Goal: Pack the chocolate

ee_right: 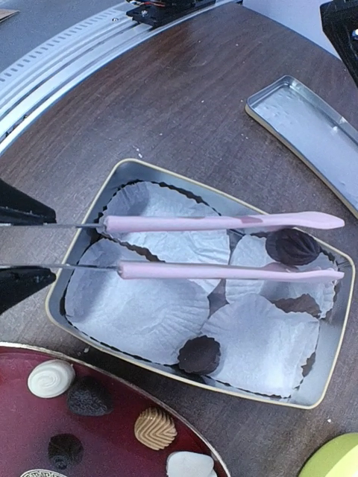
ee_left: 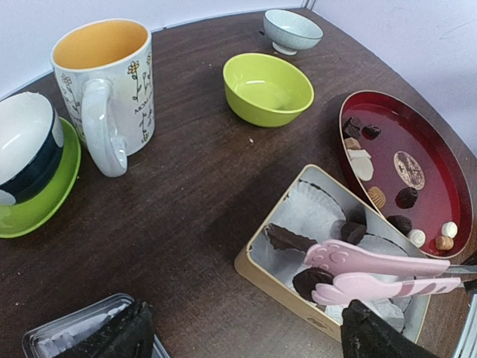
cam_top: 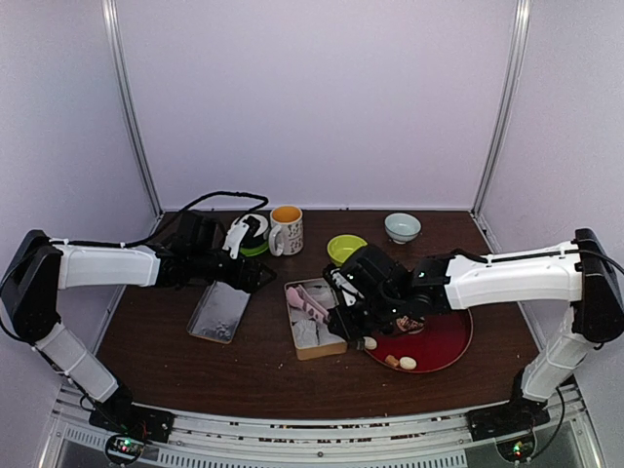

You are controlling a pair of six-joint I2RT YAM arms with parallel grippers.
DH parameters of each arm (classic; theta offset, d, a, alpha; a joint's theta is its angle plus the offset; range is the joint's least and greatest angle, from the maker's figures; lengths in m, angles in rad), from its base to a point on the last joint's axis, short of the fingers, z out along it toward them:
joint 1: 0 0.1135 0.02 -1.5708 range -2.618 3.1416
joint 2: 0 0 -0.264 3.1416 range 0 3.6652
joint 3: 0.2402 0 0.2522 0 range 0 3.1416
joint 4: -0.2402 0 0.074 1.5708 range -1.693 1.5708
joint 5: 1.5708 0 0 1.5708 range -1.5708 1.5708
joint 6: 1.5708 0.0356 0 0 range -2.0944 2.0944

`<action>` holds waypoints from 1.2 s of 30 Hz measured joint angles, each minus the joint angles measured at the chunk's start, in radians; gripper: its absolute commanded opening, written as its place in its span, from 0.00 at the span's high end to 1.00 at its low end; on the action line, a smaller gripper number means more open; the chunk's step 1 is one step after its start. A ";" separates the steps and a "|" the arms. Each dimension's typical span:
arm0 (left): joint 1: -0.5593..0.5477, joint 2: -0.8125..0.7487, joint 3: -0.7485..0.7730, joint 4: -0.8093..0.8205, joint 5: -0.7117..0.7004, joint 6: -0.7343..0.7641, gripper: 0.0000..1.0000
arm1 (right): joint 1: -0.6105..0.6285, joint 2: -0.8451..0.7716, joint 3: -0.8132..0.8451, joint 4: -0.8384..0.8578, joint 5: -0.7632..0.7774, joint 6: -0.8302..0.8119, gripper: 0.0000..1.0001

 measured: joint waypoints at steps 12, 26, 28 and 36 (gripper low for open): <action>0.000 -0.002 0.000 0.000 0.000 0.000 0.11 | 0.001 0.004 0.001 0.021 0.038 0.014 0.79; 0.000 -0.002 0.000 0.000 0.000 0.000 0.11 | 0.001 0.023 0.013 0.030 0.061 0.023 0.66; 0.000 -0.002 0.000 0.000 0.000 0.000 0.11 | 0.001 0.023 0.013 0.029 0.065 0.022 0.67; 0.000 -0.002 0.000 0.000 0.000 0.000 0.11 | 0.001 -0.037 0.014 -0.092 0.063 0.017 0.75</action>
